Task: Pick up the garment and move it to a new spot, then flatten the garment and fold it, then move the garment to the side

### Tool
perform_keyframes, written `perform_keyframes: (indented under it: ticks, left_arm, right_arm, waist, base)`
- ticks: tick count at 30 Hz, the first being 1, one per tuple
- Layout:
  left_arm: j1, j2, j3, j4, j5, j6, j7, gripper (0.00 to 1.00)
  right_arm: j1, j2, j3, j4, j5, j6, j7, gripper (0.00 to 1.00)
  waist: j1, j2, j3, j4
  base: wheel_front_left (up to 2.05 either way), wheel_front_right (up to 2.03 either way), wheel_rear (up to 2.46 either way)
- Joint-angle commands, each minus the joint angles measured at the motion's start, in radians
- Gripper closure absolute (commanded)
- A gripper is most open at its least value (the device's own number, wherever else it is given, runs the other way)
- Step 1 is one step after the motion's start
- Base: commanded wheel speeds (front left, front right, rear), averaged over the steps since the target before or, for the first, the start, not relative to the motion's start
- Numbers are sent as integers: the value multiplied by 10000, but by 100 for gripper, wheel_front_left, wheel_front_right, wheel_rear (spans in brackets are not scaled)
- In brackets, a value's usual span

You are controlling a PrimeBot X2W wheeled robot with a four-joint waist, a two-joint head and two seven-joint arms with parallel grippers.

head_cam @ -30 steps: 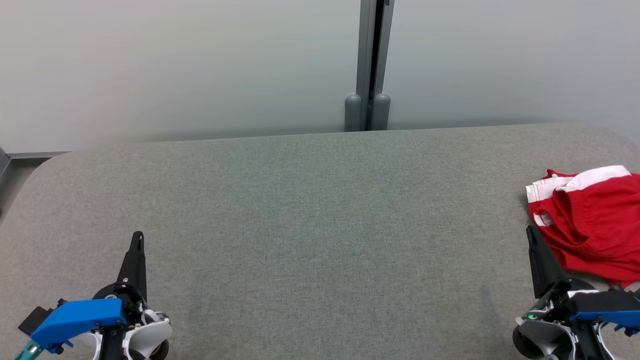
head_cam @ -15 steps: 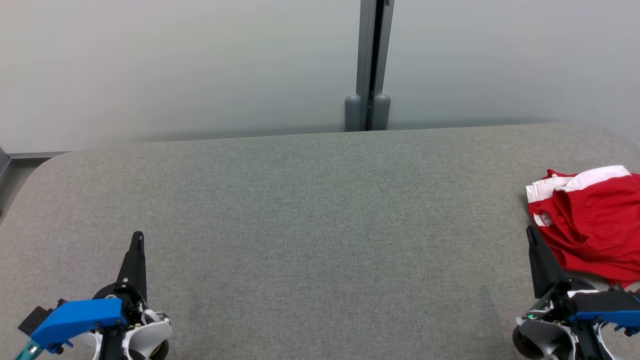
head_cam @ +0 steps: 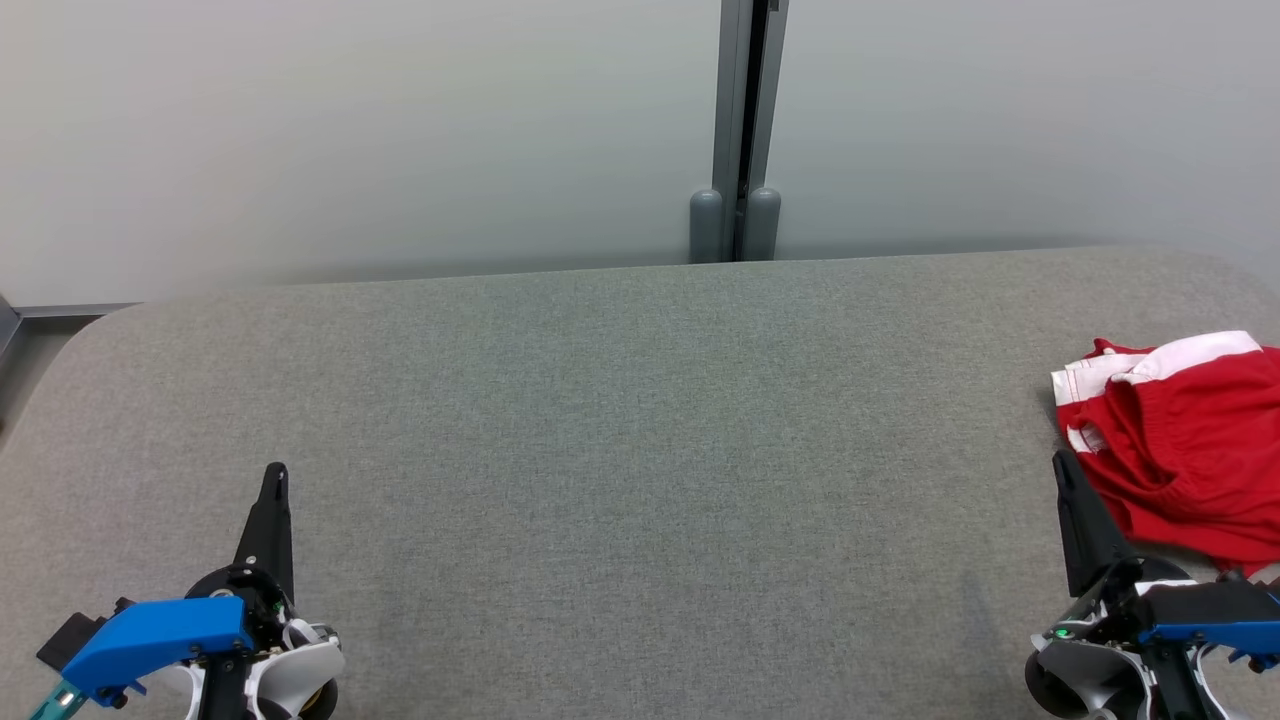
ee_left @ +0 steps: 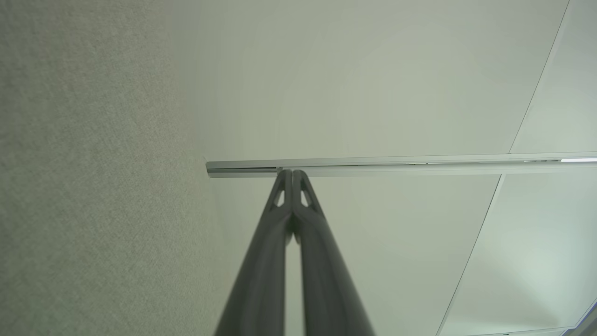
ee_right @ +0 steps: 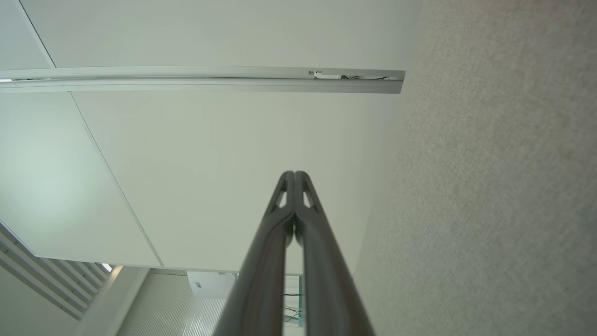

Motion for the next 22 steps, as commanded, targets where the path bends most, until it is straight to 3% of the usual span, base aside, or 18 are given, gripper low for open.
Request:
perform_keyframes:
  ticks: [1,22]
  left_arm:
    - [-98,23,15,-47,-22,-32,35,100]
    - [-98,23,14,-48,-22,-32,35,100]
  right_arm:
    - [116,-51,-17,-34,28,4,26,100]
    - [115,-51,-16,-34,29,4,25,100]
  waist:
    - [0,0,0,0]
    - [0,0,0,0]
  base:
    - [0,0,0]
    - [0,0,0]
